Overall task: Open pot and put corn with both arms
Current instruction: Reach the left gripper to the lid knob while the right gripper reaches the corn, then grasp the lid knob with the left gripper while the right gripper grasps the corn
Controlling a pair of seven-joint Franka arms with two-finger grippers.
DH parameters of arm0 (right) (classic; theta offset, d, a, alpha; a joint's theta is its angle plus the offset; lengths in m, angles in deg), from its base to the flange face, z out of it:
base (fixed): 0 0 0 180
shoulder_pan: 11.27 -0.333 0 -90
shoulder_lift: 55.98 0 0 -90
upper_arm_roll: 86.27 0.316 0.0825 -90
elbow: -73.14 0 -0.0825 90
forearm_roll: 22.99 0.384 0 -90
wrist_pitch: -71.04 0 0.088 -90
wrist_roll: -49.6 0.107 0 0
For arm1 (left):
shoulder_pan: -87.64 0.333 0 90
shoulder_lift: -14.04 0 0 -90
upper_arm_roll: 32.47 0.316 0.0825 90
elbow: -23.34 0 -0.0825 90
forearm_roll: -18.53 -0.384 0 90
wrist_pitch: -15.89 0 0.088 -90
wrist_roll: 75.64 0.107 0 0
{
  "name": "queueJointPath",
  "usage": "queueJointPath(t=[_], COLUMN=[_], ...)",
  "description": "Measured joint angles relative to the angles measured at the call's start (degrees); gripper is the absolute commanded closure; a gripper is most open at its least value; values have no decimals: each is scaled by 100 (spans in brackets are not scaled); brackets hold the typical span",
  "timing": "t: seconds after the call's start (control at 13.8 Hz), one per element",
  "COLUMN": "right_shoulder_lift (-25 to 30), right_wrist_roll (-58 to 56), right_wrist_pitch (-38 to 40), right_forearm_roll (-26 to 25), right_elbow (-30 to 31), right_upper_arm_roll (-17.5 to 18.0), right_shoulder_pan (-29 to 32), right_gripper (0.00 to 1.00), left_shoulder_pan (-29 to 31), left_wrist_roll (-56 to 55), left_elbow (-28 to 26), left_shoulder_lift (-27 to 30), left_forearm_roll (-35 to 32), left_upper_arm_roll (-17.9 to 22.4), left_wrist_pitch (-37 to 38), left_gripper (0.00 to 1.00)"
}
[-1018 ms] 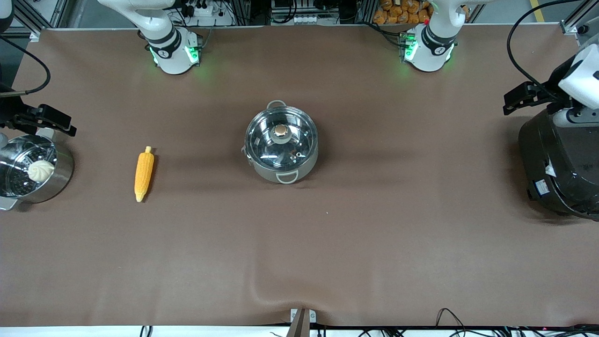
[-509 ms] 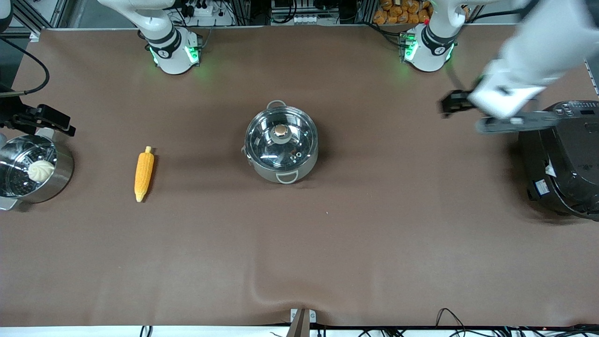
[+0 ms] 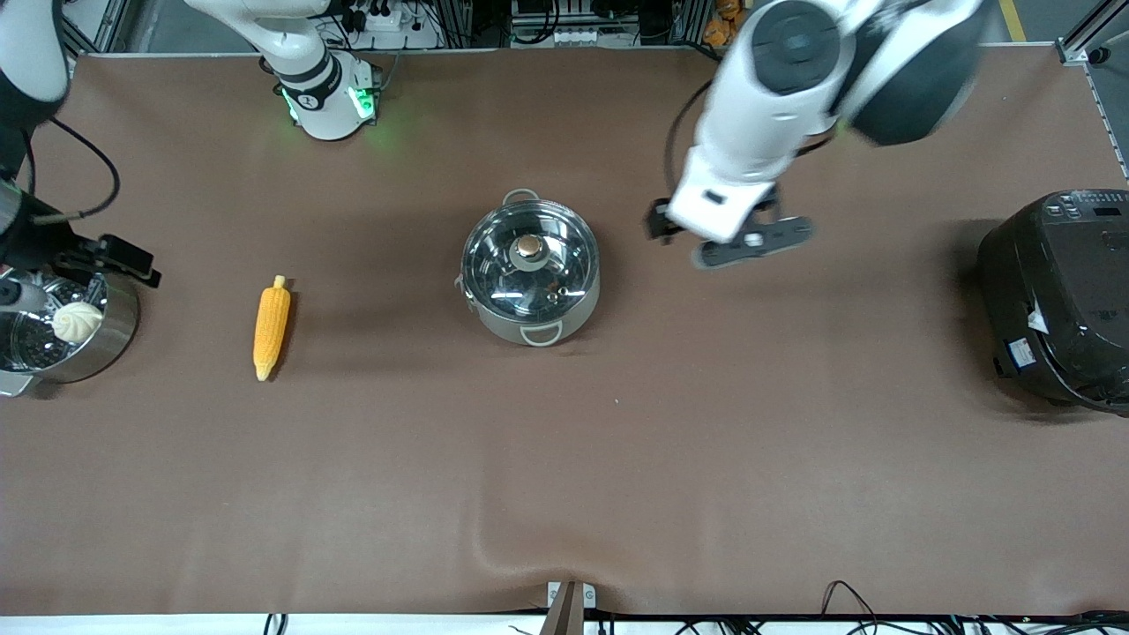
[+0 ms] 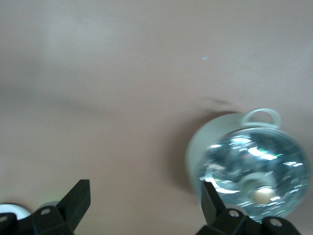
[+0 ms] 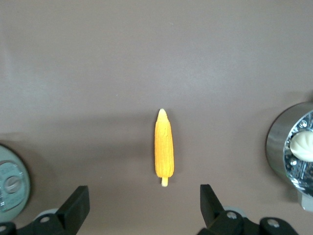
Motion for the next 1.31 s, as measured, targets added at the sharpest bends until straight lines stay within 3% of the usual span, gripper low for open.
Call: queueJointPath(t=[0.22, 0.65, 1.31], right_shoulder_lift=[-118, -847, -1794], right_wrist_roll=[-67, -303, -713], right_wrist_pitch=[-741, -2808, -4215], right_forearm_roll=[0, -1, -1], right_elbow=[563, 1747, 2455], right_upper_arm_roll=[-6, -7, 8], right_shoulder_pan=[18, 19, 17], right_gripper=[0, 0, 0], left_shoulder_pan=[-547, -1228, -1771], left_wrist_roll=[-834, -1696, -1898], left_elbow=[160, 592, 593], left_shoulder_lift=[-557, -1272, -1973], left_forearm_roll=[0, 0, -354], left_upper_arm_roll=[0, 27, 88], left_wrist_pitch=[-665, -1141, -1273], left_gripper=[0, 7, 11])
